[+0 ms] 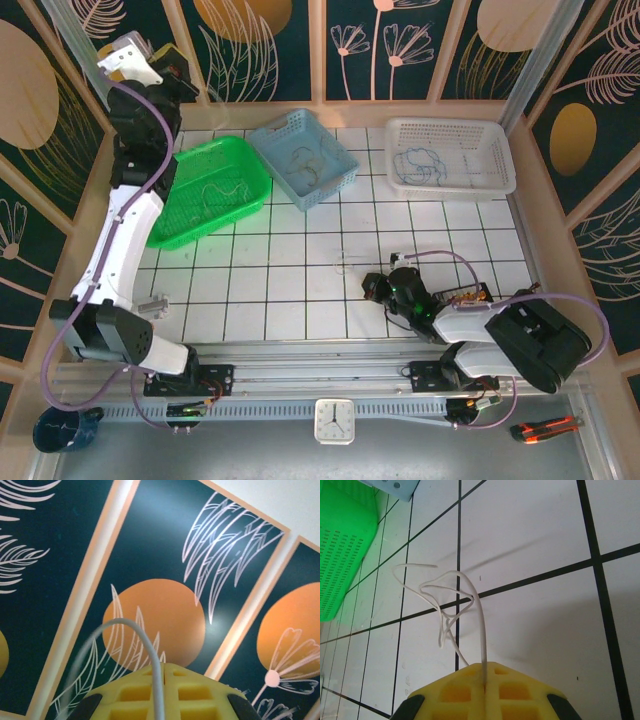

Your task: Untangle the cables

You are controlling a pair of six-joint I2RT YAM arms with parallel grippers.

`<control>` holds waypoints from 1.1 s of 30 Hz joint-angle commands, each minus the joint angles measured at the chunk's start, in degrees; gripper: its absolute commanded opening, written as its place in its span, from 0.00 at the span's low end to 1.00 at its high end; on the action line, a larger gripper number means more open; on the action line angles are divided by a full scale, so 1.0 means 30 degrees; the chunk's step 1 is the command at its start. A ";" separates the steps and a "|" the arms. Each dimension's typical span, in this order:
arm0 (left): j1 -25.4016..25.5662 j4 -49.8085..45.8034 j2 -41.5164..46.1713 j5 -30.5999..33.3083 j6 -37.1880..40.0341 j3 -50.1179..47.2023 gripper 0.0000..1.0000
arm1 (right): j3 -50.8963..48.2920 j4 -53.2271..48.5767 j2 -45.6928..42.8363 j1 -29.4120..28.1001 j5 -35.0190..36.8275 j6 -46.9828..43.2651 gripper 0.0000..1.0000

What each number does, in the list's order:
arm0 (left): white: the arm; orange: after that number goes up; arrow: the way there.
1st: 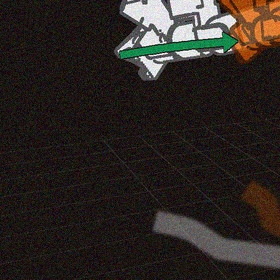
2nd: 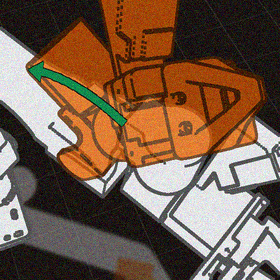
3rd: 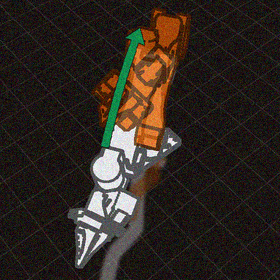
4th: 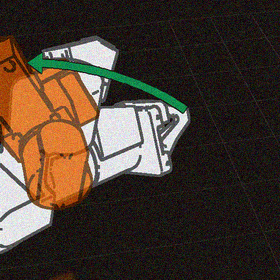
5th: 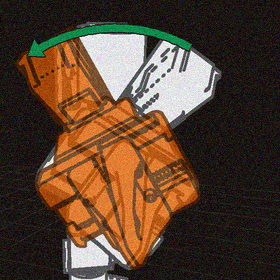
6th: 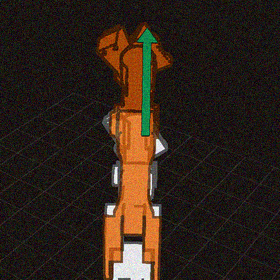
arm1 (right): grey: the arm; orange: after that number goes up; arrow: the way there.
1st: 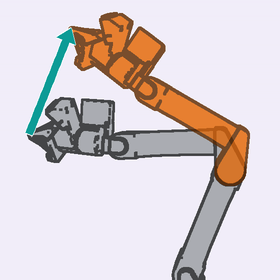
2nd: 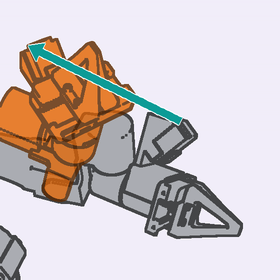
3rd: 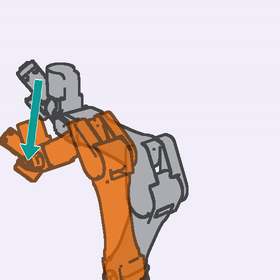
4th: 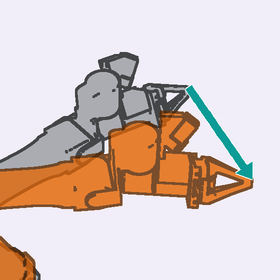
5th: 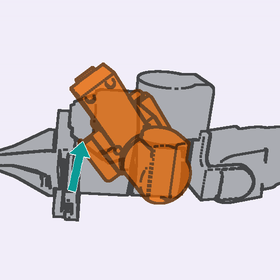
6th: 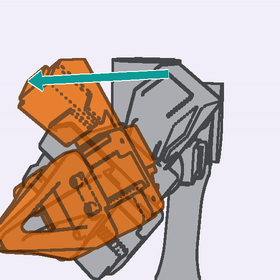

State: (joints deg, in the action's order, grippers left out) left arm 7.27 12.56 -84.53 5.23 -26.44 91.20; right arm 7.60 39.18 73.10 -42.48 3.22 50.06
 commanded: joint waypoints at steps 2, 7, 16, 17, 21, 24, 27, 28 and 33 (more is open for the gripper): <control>-0.0342 0.0099 -0.0270 0.0505 -0.0035 0.1019 0.00 | -0.0284 -0.0358 -0.0515 -0.0102 0.0767 -0.0175 0.00; -0.0430 -0.0164 -0.0365 0.1366 0.1012 0.0772 0.00 | -0.0193 -0.0399 -0.0798 -0.0090 0.0647 -0.0276 0.00; -0.0665 0.0788 -0.0198 0.2462 0.2073 -0.1461 0.00 | 0.0302 -0.1354 -0.1868 -0.0115 0.0302 -0.0846 0.00; -0.0690 0.0866 -0.0185 0.2499 0.2139 -0.1644 0.00 | 0.0333 -0.1533 -0.2029 -0.0104 0.0302 -0.0925 0.00; -0.0694 0.1164 -0.0183 0.2474 0.2243 -0.2207 0.00 | 0.0624 -0.2065 -0.2521 -0.0090 0.0026 -0.1337 0.00; -0.0719 0.1283 -0.0158 0.2503 0.2325 -0.2595 0.00 | 0.0772 -0.2314 -0.2738 -0.0101 -0.0133 -0.1454 0.00; -0.0751 0.1402 -0.0108 0.2556 0.2408 -0.3117 0.00 | 0.0910 -0.2467 -0.2862 -0.0096 -0.0229 -0.1501 0.00; -0.0753 0.1459 0.0000 0.2587 0.2401 -0.3463 0.00 | 0.0986 -0.2538 -0.2938 -0.0099 -0.0287 -0.1553 0.00; -0.0832 0.2604 0.0789 0.2864 0.2395 -0.6548 0.00 | 0.1769 -0.3138 -0.3210 -0.0073 -0.0670 -0.2022 0.00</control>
State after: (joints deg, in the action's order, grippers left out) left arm 5.45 16.97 -84.14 12.69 -20.16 75.88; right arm 10.22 31.14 64.71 -42.48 1.83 46.02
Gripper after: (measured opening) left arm 0.049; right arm 0.041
